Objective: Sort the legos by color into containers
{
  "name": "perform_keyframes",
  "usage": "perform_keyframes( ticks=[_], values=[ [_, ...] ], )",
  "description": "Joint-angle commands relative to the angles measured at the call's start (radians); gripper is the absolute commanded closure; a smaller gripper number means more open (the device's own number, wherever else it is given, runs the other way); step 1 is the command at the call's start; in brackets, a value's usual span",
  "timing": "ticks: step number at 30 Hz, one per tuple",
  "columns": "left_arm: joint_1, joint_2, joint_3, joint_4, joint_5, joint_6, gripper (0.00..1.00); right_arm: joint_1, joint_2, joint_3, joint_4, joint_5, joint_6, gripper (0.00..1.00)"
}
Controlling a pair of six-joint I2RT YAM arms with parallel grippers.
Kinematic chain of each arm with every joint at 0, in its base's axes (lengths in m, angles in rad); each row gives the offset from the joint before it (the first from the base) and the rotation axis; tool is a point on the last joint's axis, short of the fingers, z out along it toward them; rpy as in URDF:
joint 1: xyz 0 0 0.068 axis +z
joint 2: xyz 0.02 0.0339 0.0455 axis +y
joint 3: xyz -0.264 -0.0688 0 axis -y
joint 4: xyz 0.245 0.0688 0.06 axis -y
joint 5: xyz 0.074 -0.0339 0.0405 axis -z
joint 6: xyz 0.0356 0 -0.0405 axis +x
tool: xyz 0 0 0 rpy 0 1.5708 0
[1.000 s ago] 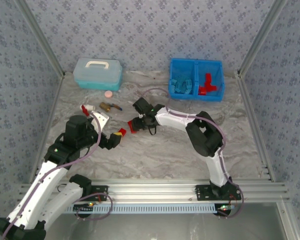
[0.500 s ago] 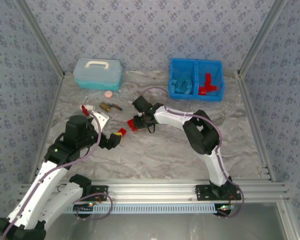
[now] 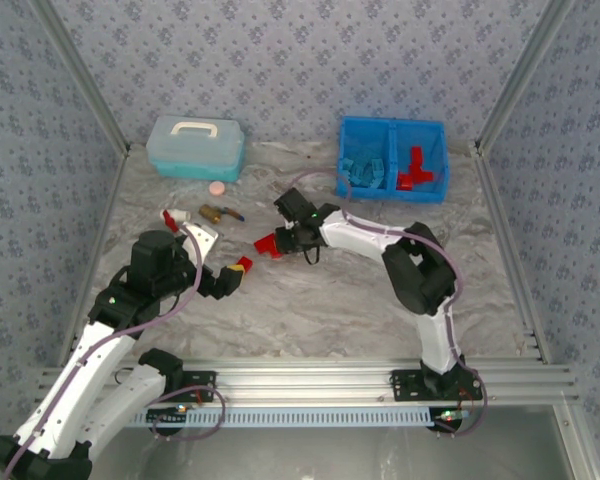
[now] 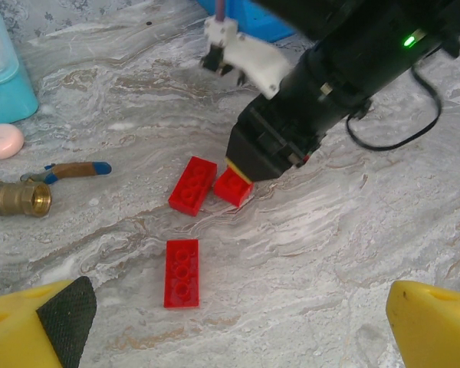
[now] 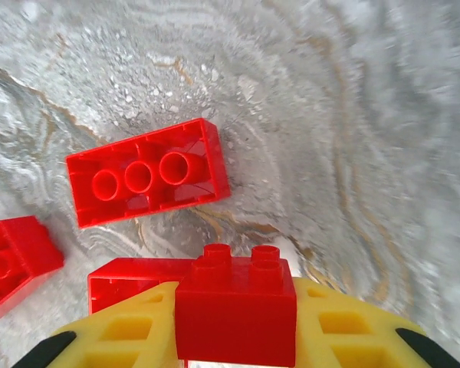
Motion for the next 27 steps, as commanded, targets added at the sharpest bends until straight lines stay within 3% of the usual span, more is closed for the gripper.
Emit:
perform_keyframes(
  ticks=[1, 7, 13, 20, 27],
  values=[
    [0.002, -0.007, 0.013, -0.008, -0.002, 0.006, 0.01, -0.037, -0.126, -0.037, -0.005, 0.031, -0.005, 0.68],
    [0.002, -0.01, 0.013, -0.012, -0.002, 0.006, 0.01, -0.171, -0.264, -0.092, 0.009, 0.052, -0.032, 0.68],
    [0.002, -0.01, 0.011, -0.011, -0.003, 0.006, 0.01, -0.414, -0.312, -0.066, 0.041, 0.021, -0.053, 0.68],
    [0.002, -0.01, 0.011, -0.012, -0.003, 0.006, 0.01, -0.661, -0.225, 0.058, 0.019, -0.027, -0.062, 0.67],
    [0.002, -0.002, 0.011, -0.007, -0.005, 0.007, 0.01, -0.772, -0.056, 0.218, -0.043, -0.011, -0.082, 0.67]
  ],
)
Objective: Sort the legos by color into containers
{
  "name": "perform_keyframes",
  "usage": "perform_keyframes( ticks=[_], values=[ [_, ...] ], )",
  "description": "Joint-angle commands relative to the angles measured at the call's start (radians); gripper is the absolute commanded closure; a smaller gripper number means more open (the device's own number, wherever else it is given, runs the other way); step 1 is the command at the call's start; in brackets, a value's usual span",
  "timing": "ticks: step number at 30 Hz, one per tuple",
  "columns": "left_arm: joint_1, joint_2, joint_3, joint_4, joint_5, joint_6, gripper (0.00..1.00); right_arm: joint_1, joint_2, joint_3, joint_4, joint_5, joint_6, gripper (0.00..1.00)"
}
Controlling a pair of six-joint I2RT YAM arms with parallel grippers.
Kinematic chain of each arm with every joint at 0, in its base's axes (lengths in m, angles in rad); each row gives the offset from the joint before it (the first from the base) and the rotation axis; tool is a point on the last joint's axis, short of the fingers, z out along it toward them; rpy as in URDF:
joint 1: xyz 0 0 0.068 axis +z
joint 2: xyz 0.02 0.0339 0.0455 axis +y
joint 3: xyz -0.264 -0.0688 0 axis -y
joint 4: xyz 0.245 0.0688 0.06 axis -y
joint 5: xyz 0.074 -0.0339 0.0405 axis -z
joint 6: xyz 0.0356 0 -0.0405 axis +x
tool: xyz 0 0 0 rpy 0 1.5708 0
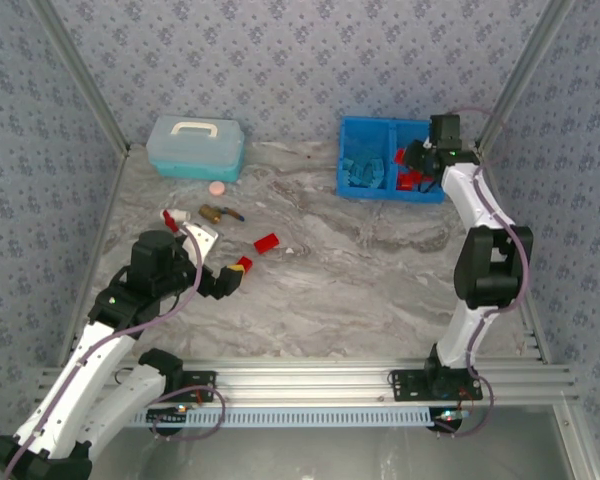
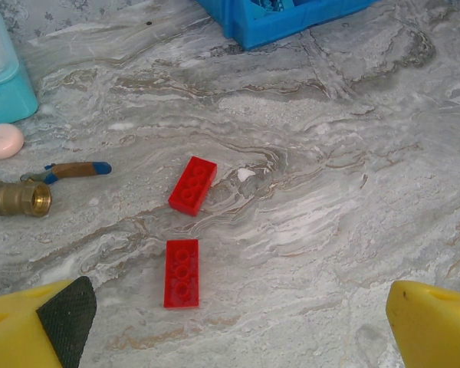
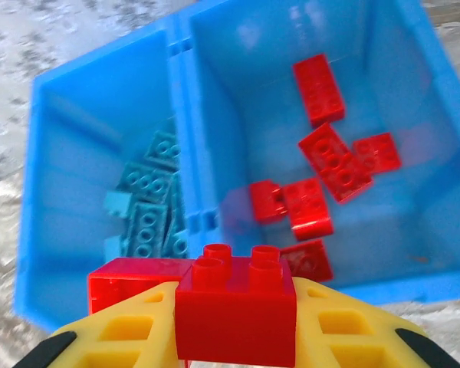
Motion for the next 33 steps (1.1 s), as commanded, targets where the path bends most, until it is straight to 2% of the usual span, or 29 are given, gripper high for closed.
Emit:
perform_keyframes(
  ticks=[1, 9, 16, 21, 26, 33],
  values=[
    [0.002, -0.001, 0.011, -0.007, -0.006, 0.007, 0.01, -0.025, 0.096, 0.091, -0.061, 0.01, -0.028, 0.67],
    [0.002, -0.003, 0.01, -0.011, -0.01, 0.007, 0.01, -0.062, 0.302, 0.296, -0.141, 0.037, -0.016, 0.66],
    [0.002, 0.005, 0.008, -0.009, -0.008, 0.009, 0.01, -0.062, 0.339, 0.356, -0.172, 0.043, -0.011, 0.52],
    [0.002, 0.011, 0.011, -0.004, -0.007, 0.011, 0.01, -0.063, 0.315, 0.372, -0.185, 0.047, -0.02, 0.46],
    [0.002, 0.009, 0.012, -0.007, -0.002, 0.01, 0.01, -0.056, 0.266, 0.354, -0.209, 0.035, -0.029, 0.49],
    [0.002, 0.003, 0.013, -0.004, 0.001, 0.009, 0.01, 0.046, 0.02, 0.053, -0.07, 0.008, -0.038, 0.49]
  ],
)
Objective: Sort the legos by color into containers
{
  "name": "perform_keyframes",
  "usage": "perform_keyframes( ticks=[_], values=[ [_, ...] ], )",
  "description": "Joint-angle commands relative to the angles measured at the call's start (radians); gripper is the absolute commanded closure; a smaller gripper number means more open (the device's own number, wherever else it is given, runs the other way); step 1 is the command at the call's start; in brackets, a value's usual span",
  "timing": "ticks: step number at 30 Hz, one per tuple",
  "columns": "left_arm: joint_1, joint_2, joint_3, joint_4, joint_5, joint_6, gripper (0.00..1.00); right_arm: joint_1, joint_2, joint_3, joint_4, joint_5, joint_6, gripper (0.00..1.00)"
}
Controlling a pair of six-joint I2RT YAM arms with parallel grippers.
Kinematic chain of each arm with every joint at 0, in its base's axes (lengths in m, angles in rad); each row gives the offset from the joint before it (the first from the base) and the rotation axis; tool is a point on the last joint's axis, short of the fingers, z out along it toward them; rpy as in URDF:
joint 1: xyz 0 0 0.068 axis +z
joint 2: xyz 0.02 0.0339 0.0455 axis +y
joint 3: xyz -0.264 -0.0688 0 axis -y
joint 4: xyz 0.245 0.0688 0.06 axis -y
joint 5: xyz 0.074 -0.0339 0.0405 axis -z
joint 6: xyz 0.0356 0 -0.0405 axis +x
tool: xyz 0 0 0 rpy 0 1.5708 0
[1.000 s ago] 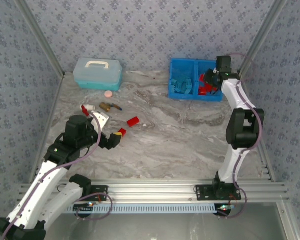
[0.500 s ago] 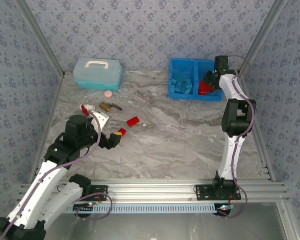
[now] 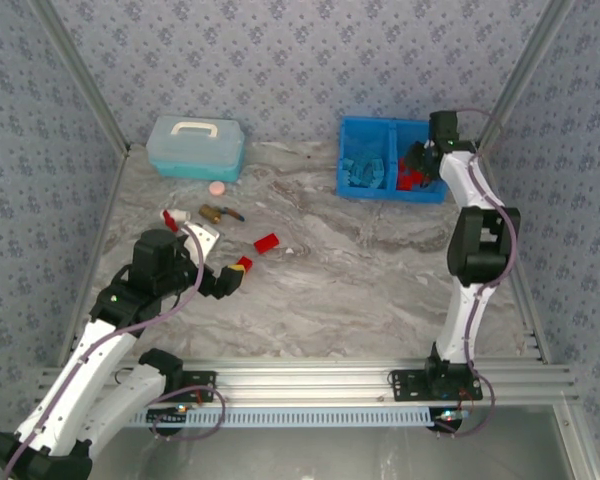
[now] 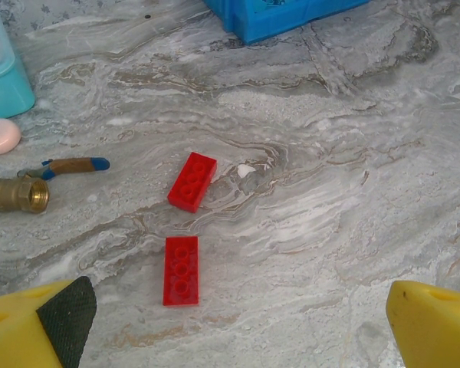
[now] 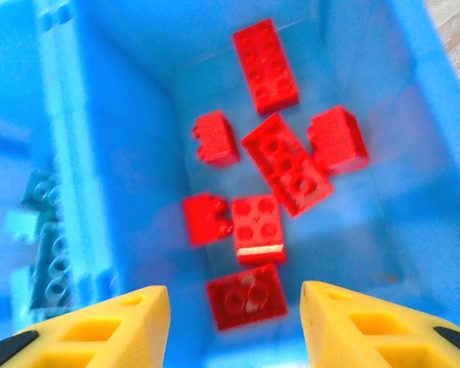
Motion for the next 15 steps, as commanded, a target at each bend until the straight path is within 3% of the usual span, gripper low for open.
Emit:
perform_keyframes(
  ticks=[1, 8, 15],
  values=[
    [0.002, -0.011, 0.013, -0.004, 0.001, 0.009, 0.01, 0.084, -0.171, -0.137, 0.079, -0.019, -0.021, 0.49],
    [0.002, -0.015, 0.015, -0.007, -0.014, 0.007, 0.01, 0.345, -0.339, -0.311, 0.099, -0.03, -0.119, 0.48],
    [0.002, -0.021, 0.016, -0.013, -0.015, 0.008, 0.01, 0.585, -0.283, -0.285, 0.028, -0.034, -0.181, 0.48]
  ],
)
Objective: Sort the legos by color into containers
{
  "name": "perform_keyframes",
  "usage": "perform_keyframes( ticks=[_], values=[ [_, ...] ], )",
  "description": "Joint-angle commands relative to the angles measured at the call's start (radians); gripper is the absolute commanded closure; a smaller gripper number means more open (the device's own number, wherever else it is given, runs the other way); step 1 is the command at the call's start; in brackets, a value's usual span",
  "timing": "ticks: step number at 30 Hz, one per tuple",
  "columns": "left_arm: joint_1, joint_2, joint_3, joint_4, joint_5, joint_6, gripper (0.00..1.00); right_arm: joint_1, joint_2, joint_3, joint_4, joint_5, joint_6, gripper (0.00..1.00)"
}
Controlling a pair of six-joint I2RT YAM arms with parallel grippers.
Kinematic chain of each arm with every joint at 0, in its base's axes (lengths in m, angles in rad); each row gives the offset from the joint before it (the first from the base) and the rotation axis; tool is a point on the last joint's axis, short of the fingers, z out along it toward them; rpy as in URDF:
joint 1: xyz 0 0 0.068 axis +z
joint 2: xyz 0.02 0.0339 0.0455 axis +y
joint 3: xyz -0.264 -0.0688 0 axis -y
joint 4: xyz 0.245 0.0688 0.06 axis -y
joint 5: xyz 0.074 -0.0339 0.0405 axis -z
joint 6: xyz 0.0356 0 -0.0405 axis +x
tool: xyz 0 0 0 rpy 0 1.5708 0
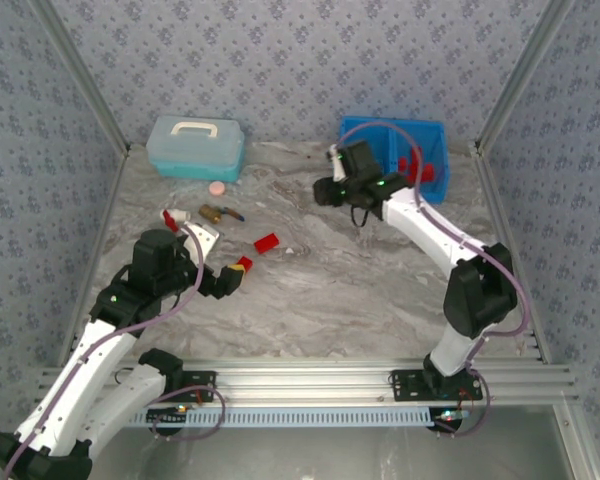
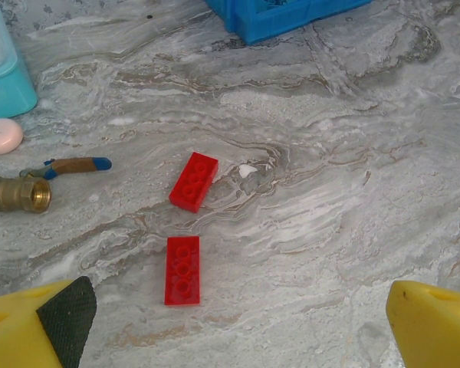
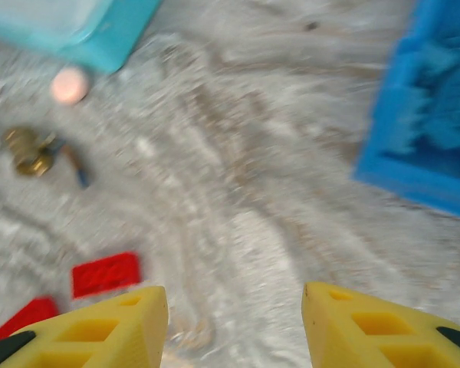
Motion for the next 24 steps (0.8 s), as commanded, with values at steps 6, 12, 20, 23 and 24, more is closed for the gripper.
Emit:
perform_keyframes(
  ticks=[6, 12, 20, 23, 24],
  values=[
    [0.001, -0.026, 0.014, -0.012, -0.016, 0.008, 0.01, 0.159, 0.156, 0.094, -0.078, -0.006, -0.056, 0.46],
    [0.001, -0.028, 0.013, -0.016, -0.017, 0.008, 0.01, 0.205, 0.305, 0.222, -0.134, 0.022, 0.164, 0.43],
    [0.001, -0.036, 0.013, -0.017, -0.021, 0.01, 0.01, 0.254, 0.403, 0.289, -0.178, 0.083, 0.636, 0.28],
    [0.001, -0.037, 0.014, -0.016, -0.021, 0.01, 0.01, 0.29, 0.463, 0.371, -0.274, 0.138, 0.742, 0.22],
    [0.002, -0.036, 0.013, -0.016, -0.021, 0.011, 0.01, 0.299, 0.482, 0.403, -0.31, 0.156, 0.776, 0.21]
  ],
)
